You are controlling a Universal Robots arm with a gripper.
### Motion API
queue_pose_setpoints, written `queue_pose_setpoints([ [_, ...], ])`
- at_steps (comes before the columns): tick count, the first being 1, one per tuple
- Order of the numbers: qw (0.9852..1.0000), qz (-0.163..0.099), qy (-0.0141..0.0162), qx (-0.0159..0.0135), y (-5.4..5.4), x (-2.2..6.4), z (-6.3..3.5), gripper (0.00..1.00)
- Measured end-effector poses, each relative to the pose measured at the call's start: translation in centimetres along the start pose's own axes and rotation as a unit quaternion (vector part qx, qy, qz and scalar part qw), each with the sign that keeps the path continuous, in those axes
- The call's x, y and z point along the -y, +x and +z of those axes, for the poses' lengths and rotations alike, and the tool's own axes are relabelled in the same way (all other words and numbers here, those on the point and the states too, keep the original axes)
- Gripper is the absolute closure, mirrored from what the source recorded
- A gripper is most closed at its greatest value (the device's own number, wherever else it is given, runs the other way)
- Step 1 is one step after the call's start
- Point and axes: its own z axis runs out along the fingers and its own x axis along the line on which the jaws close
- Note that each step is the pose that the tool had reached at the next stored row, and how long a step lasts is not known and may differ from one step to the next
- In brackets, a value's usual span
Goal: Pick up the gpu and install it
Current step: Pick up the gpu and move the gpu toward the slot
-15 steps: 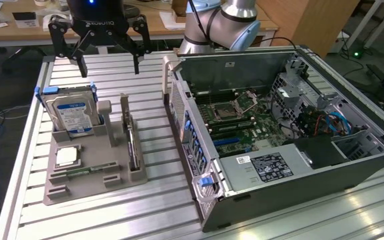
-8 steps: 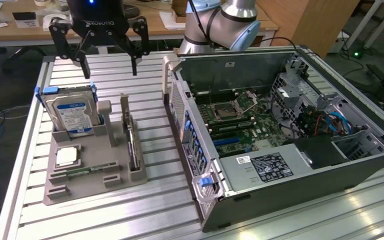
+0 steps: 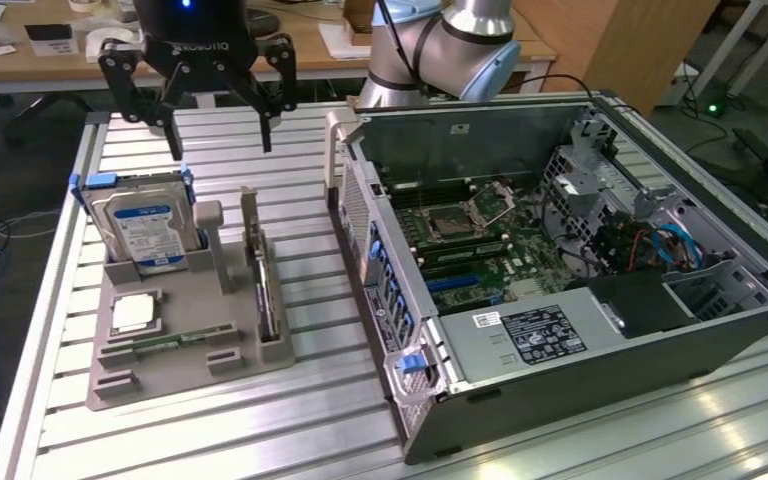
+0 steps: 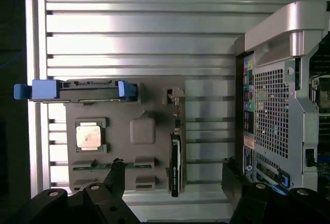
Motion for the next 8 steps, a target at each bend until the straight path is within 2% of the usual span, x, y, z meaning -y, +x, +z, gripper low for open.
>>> queue_pose_setpoints([
  [8,1.0000,-0.004,0.0000,-0.0003,-0.01,0.15,0.65,0.16],
])
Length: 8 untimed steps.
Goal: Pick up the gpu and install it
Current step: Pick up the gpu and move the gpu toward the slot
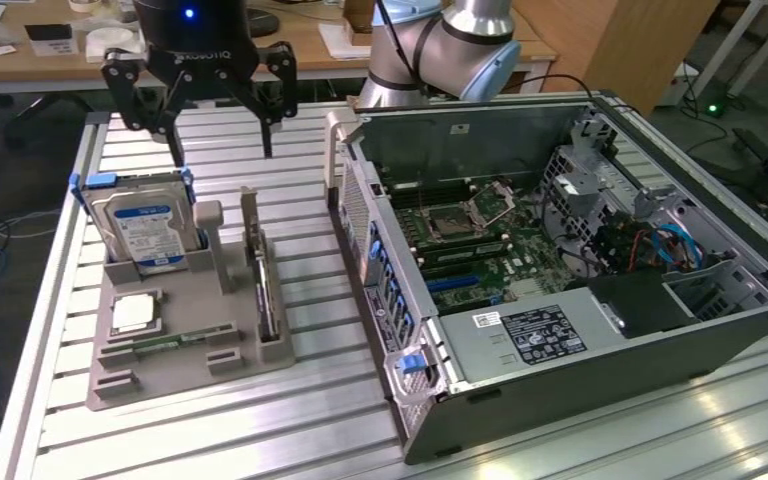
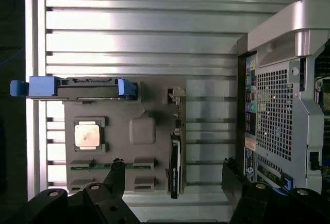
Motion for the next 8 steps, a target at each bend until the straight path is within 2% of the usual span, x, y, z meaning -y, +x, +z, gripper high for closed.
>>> queue_pose_setpoints([
  [8,1.0000,0.000,0.0000,0.0000,0.01,0.21,0.51,0.16],
])
